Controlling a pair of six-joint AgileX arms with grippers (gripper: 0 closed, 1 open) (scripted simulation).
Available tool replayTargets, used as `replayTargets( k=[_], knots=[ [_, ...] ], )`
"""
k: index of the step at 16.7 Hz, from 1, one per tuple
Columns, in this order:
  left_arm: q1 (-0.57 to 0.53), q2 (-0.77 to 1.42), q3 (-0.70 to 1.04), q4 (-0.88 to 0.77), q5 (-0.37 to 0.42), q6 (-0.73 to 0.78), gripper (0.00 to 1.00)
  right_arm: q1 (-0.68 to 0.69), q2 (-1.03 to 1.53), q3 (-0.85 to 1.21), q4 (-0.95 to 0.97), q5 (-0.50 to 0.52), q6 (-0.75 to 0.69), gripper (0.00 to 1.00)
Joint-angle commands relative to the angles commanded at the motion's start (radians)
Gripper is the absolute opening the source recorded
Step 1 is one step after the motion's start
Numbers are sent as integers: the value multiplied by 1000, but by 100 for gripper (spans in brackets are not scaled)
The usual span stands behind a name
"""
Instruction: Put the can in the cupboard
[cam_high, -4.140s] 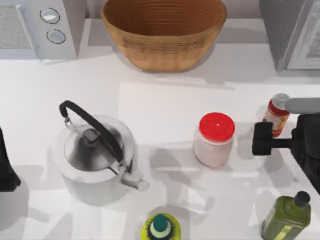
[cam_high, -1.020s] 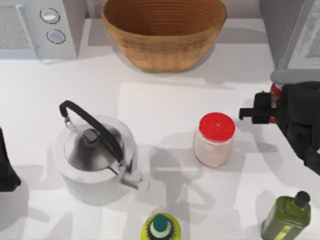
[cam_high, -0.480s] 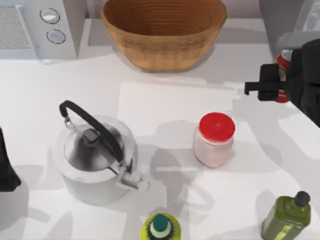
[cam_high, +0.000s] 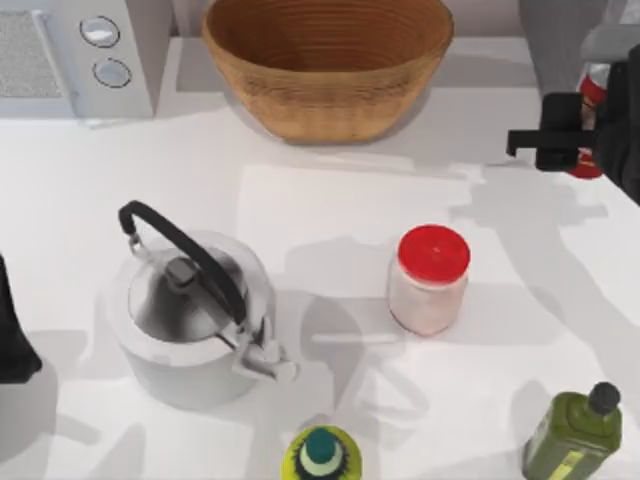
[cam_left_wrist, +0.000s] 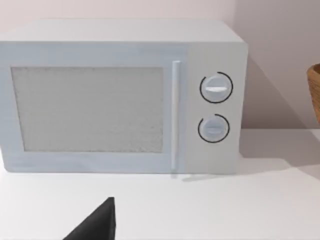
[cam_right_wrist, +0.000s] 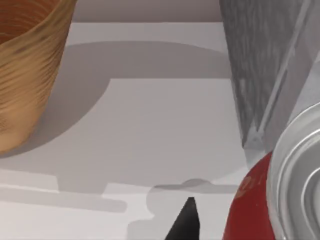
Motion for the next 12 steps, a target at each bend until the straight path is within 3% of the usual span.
replayTargets(
  k=[6, 12],
  knots=[
    [0, 0, 0, 0, 0, 0, 100, -20, -162, -79, 1, -56, -33, 0],
    [0, 0, 0, 0, 0, 0, 100, -116, -651, -318, -17, -179, -101, 0]
  ],
)
